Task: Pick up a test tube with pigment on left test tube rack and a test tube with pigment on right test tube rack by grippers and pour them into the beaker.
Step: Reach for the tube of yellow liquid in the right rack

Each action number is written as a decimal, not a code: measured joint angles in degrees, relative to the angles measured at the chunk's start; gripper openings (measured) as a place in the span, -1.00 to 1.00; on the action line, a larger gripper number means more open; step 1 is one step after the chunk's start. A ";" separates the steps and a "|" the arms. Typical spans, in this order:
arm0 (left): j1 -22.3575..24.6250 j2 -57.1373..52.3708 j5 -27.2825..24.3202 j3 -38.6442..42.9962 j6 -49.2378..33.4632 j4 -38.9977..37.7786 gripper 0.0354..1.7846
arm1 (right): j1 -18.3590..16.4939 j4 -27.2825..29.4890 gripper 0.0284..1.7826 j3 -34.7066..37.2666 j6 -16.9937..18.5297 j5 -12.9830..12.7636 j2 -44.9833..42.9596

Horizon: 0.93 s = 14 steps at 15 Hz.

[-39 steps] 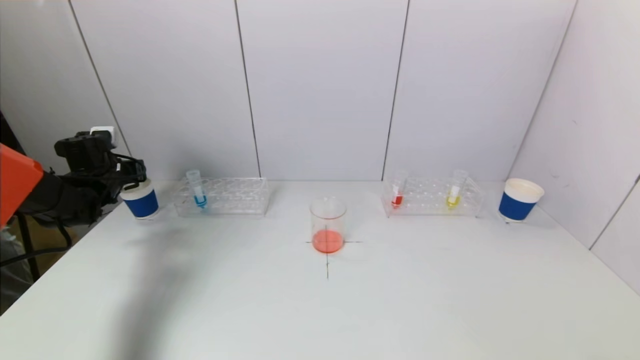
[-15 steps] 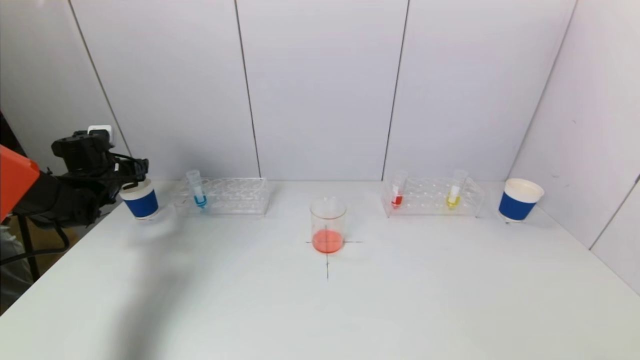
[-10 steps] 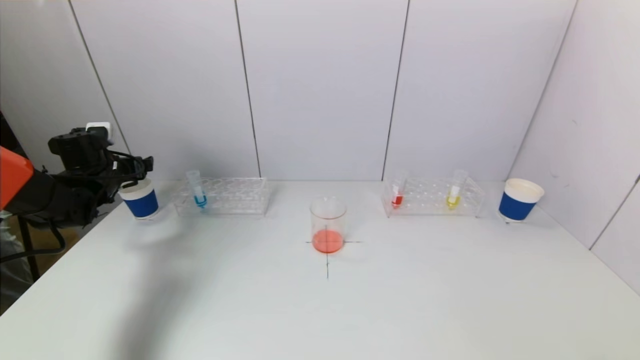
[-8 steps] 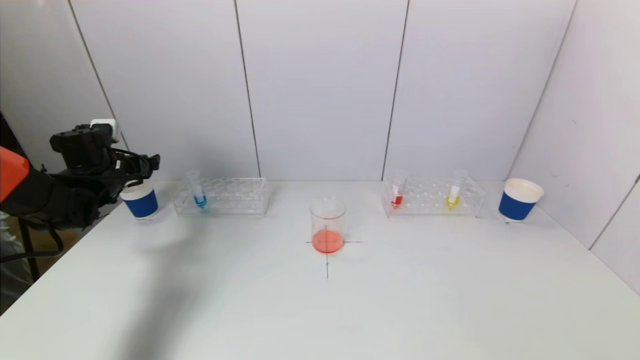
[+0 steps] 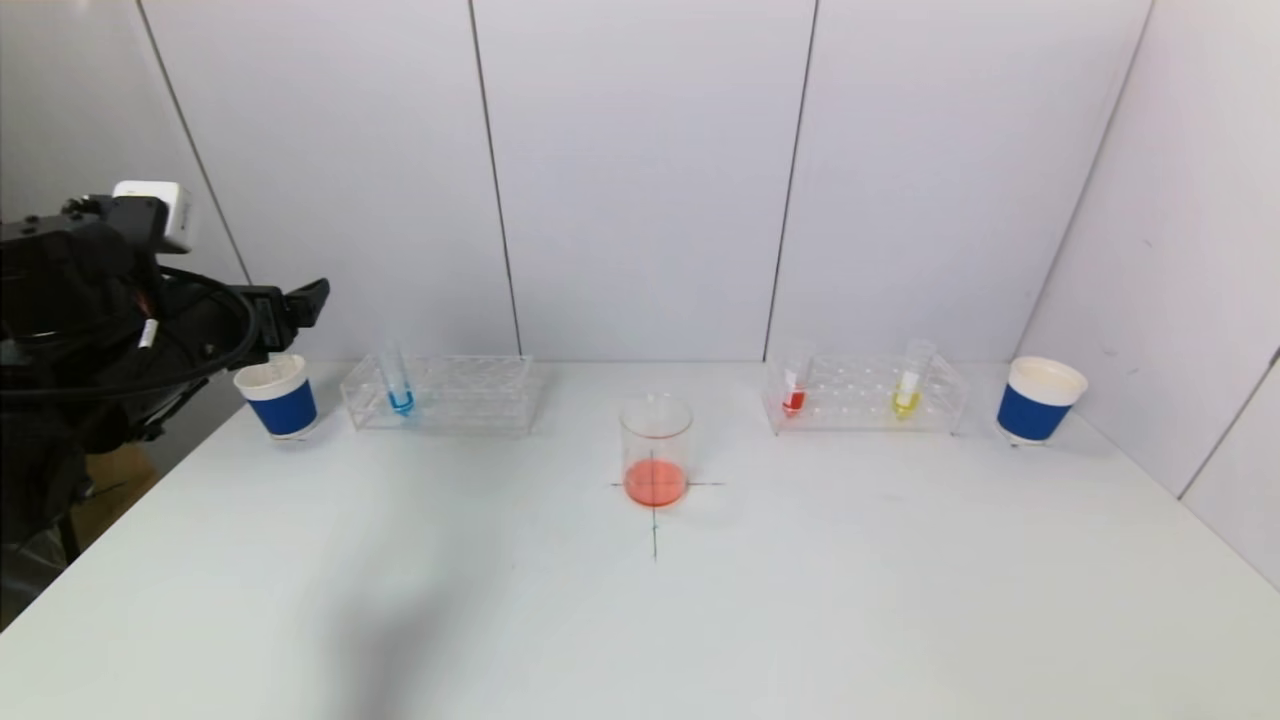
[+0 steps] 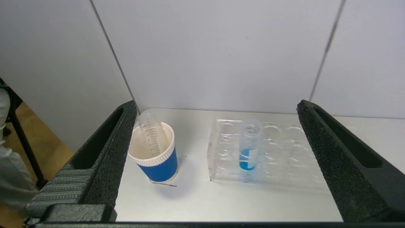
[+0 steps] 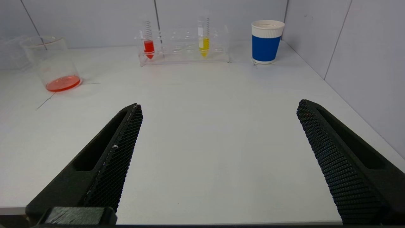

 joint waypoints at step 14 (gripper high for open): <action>-2.77 -68.60 -3.43 28.16 2.23 32.74 0.98 | 0.00 0.02 0.99 0.00 0.02 -0.02 0.00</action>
